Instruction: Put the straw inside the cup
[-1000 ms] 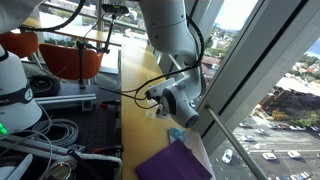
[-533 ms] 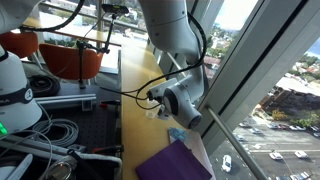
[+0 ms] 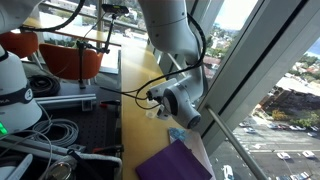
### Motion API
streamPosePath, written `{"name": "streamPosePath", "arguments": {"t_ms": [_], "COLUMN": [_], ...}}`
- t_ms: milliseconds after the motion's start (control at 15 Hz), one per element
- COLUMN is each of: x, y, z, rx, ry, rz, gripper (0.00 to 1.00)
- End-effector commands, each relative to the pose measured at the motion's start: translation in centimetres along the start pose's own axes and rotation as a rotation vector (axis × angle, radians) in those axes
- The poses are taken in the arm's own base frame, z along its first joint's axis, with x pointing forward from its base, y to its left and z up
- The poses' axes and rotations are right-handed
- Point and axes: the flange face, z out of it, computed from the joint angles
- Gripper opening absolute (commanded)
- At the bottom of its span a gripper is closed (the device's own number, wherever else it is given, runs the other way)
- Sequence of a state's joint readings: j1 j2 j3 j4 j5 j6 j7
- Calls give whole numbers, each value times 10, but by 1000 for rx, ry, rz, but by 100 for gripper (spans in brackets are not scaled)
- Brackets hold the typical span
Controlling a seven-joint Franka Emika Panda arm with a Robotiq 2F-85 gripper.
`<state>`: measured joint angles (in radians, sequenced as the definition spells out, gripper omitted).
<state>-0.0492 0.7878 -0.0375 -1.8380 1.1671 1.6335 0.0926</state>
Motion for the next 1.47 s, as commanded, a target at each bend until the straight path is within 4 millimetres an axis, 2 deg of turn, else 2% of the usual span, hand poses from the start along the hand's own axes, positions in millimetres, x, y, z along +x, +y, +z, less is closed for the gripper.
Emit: {"name": "streamPosePath", "arguments": {"t_ms": [0,200,600,1400], "x": [-3,-2,0,15], "y": [-9,-13,-20,-7], "z": [11,13,2,7], "rx": [5,2,10,15], "ry": [-18,-16,-4,-17], "rz": [13,16,30,70], "gripper": [0,0,0,0]}}
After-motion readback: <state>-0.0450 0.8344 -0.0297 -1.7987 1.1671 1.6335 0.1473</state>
